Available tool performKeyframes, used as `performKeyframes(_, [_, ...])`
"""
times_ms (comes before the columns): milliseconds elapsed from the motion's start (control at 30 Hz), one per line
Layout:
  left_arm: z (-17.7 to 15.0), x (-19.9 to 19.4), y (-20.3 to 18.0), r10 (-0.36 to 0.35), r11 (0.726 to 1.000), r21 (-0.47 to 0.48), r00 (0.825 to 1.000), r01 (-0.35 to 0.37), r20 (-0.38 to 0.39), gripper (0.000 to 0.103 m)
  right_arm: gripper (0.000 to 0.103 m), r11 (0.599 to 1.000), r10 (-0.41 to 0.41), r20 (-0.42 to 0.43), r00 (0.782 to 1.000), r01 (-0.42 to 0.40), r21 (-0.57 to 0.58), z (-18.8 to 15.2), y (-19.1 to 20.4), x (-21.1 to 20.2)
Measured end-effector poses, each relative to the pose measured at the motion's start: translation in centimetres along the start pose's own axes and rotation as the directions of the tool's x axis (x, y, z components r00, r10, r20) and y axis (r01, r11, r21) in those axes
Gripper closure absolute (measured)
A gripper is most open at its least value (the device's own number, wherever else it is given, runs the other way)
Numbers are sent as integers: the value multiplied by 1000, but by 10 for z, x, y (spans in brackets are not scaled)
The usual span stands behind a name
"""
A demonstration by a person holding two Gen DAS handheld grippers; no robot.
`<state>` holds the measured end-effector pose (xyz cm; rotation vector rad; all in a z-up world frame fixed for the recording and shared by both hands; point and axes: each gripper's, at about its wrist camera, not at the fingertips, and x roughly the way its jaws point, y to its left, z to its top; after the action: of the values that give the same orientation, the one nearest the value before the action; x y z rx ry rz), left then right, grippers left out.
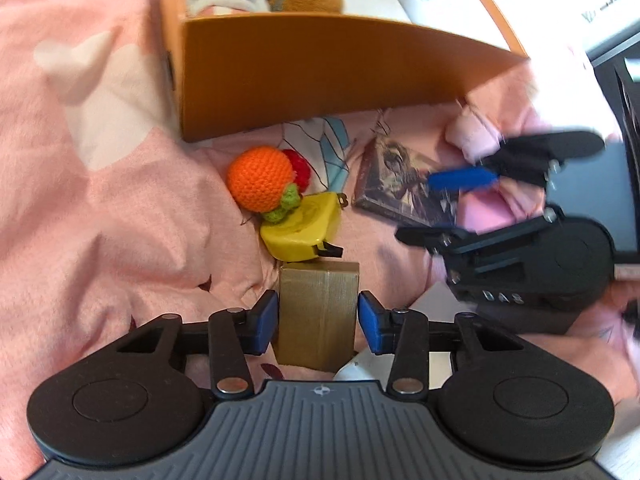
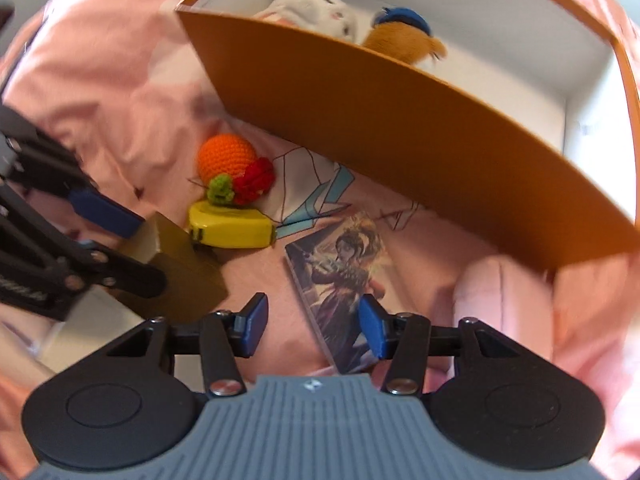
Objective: Organize objects
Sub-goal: 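Grasp the small brown cardboard box with the left tool while the right tool grasps the anime card box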
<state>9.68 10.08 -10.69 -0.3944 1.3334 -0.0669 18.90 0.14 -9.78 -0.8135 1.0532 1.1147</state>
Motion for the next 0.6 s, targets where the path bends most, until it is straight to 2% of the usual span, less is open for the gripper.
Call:
performKeyframes(133, [2, 6, 2, -8, 1000, -11, 1000, 8, -4, 54, 49, 986, -104, -14, 994, 102, -132, 4, 13, 9])
performKeyframes(300, [1, 10, 1, -9, 1000, 2, 1000, 9, 4, 54, 41, 932, -232, -20, 973, 216, -291, 5, 28, 27])
performKeyframes(467, [-4, 5, -1, -17, 1000, 2, 1000, 17, 11, 54, 42, 911, -261, -18, 965, 240, -336, 7, 34, 32])
performKeyframes(500, [-3, 7, -1, -20, 1000, 1, 1000, 20, 13, 54, 47, 910, -260, -12, 965, 241, -338, 6, 33, 30])
performKeyframes(533, [-2, 8, -2, -24, 1000, -2, 1000, 24, 14, 54, 60, 915, -239, -5, 971, 224, -335, 5, 32, 26])
performKeyframes(567, [-2, 9, -1, -32, 999, -6, 999, 32, 15, 53, 62, 923, -223, -2, 975, 211, -321, 4, 31, 21])
performKeyframes(600, [-2, 9, 1, -42, 999, -13, 999, 42, 15, 53, 70, 932, -211, 4, 977, 203, -301, 4, 28, 15])
